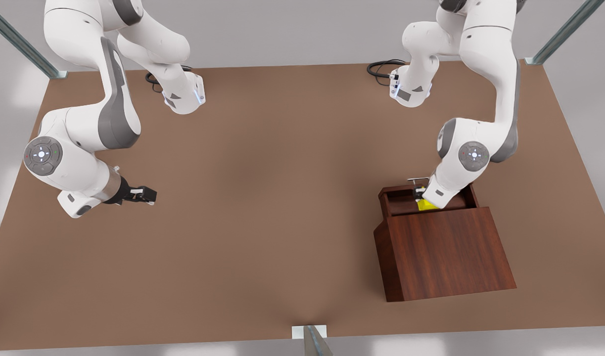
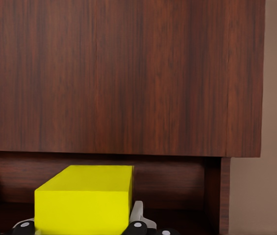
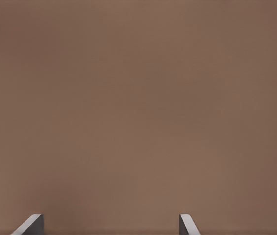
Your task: Open the drawer with left arm, place the square in the middle with right arm, and place the square in the drawer with left arm
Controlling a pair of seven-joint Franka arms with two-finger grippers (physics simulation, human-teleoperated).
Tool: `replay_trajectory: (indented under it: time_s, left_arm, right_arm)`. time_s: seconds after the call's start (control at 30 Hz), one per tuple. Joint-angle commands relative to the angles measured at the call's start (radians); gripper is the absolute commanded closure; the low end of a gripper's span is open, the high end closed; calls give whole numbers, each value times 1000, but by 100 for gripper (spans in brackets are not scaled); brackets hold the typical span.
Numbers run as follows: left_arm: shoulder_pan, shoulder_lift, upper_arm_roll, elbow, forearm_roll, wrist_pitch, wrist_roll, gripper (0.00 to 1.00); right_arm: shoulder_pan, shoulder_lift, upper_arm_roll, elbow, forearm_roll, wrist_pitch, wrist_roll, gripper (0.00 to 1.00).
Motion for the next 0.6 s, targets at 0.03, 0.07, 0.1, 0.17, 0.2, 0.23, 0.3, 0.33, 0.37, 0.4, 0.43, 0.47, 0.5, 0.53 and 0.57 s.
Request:
replay_trajectory:
  time_s: [0.03,0.07,0.1,0.17,0.2,0.23,0.3,0.33,0.37,0.4,0.43,0.47,0.5,0.53,0.57]
  left_arm:
    - [-2,7,0,-3,-39,3,2,39]
    - [0,7,0,-14,-39,5,3,0]
    - [0,7,2,-16,-39,5,2,0]
    - [0,10,2,-16,-39,5,2,0]
    - [1,11,0,-16,-39,6,0,0]
    - [1,14,0,-16,-39,5,0,0]
    - [1,7,0,-14,-39,-7,-6,0]
    - [-2,-32,-11,30,-41,-59,-20,0]
    - [-13,-55,-46,157,-35,-237,6,0]
    - [-14,-52,-96,302,-26,-406,84,0]
    - [-16,-52,-116,420,17,-586,330,0]
    - [-17,-45,-115,477,14,-641,339,0]
    - [-19,-44,-112,491,19,-653,336,0]
    - [-17,-41,-112,492,19,-656,333,0]
    - [-17,-39,-112,492,21,-656,333,0]
  right_arm:
    - [0,0,0,0,0,0,-2,0]
    - [0,0,0,0,0,-2,0,0]
    - [0,0,0,0,0,-2,0,0]
    - [0,0,0,0,0,-2,-2,0]
    - [0,0,0,0,0,-2,-2,0]
    - [0,0,0,0,0,-2,-2,0]
    - [0,0,0,2,3,-2,-2,0]
    - [0,-2,0,2,6,-2,-2,0]
    - [0,-2,0,2,6,-3,-2,0]
    - [0,-2,0,2,6,-3,-2,0]
    - [0,-2,0,2,6,-3,-2,0]
    - [0,-2,0,2,6,-3,-2,0]
    - [0,-2,0,0,6,-3,-2,0]
    - [0,0,0,0,6,-3,-2,0]
    - [0,0,0,0,6,-3,-2,0]
